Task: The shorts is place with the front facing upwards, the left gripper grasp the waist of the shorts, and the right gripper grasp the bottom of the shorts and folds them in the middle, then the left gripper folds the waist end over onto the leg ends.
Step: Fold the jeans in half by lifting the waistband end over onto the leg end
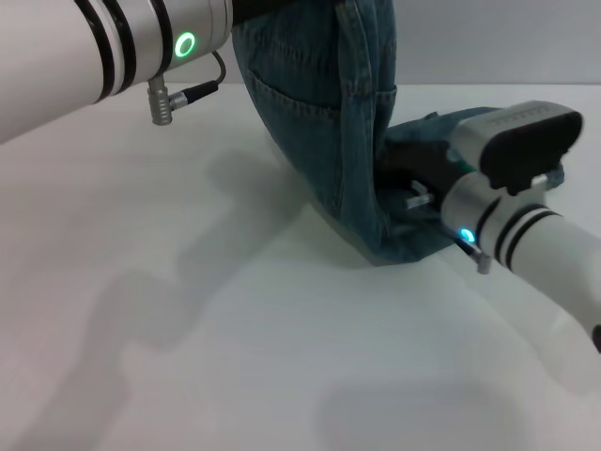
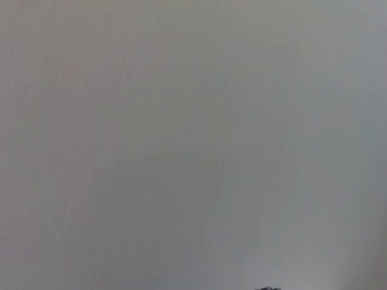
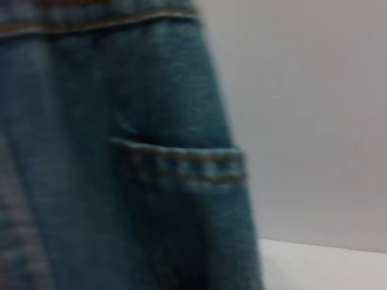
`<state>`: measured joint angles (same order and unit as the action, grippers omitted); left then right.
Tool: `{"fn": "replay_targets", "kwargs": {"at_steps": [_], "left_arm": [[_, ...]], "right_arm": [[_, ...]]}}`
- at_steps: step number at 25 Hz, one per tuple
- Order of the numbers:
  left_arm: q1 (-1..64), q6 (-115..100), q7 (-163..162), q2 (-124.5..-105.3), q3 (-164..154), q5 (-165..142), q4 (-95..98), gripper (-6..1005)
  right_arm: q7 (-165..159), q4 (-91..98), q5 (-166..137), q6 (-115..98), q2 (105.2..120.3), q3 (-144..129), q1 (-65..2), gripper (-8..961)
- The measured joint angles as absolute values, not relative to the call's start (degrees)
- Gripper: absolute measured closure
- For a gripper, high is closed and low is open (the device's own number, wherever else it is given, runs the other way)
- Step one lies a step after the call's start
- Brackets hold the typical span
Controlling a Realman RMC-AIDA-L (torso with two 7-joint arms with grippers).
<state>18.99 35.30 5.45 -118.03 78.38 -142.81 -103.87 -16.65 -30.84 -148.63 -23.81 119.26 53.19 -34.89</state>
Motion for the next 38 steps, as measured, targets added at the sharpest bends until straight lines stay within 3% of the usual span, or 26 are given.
{"fn": "replay_targets", "kwargs": {"at_steps": [16,25,28,38], "left_arm": [[18.99,34.78,5.45,-118.02,77.87,-142.83,-103.89,809],[17.45,34.76,5.45,-117.87,78.01,-142.83,-103.92,794],[17.40,33.50,5.45,-117.86,77.64,-142.82,-103.73,789],[19.58,24.48,5.45,-118.01,71.04,-141.90,-96.70,772]], "right_arm": [[-19.81,-32.00,-148.40,-23.30,119.64,47.73,-37.89,955],[-19.27,-32.92,-151.19,-25.05,117.92,58.32,-30.03,954],[-19.24,-35.56,-158.45,-24.90,117.52,66.91,-24.23,954],[-17.66,-45.00,-167.08,-24.92,117.75,80.20,-9.74,954]]}}
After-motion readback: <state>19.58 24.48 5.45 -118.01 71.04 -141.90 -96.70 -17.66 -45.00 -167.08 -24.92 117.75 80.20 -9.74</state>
